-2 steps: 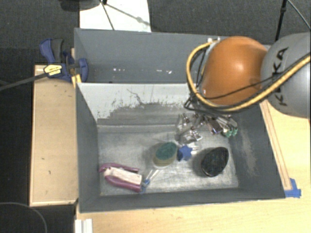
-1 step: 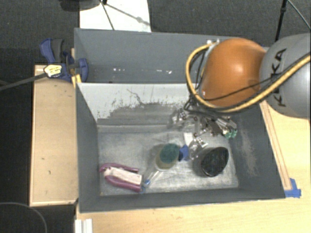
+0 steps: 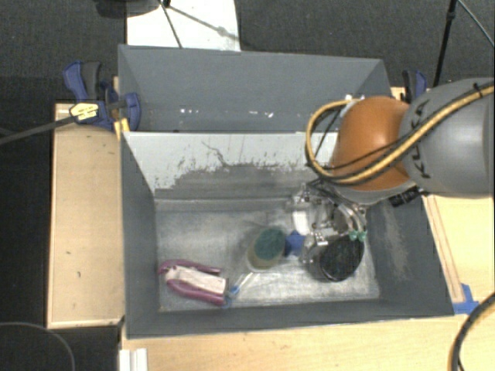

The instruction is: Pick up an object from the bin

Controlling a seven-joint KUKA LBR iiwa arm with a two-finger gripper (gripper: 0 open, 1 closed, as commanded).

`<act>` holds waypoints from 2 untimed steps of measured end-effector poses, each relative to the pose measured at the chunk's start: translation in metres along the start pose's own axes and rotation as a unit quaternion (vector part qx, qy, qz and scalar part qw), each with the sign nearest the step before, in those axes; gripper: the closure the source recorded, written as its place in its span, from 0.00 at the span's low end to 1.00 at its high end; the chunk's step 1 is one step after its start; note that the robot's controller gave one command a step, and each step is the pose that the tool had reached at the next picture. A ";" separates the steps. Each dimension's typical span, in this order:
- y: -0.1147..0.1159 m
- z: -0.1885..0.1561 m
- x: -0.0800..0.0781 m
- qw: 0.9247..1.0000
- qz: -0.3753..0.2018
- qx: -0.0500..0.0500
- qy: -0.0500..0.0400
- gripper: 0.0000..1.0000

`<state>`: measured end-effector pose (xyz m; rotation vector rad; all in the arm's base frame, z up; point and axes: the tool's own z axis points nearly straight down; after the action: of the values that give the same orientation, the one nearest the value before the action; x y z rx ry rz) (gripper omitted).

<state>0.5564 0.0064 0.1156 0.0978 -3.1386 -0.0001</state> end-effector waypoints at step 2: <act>0.001 -0.001 -0.001 1.000 -0.003 0.000 -0.002 0.00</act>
Offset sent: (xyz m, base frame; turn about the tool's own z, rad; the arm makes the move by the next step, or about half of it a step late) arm 0.0000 0.0000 0.0000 0.0000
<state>0.5574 0.0073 0.1170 0.1062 -3.1416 -0.0005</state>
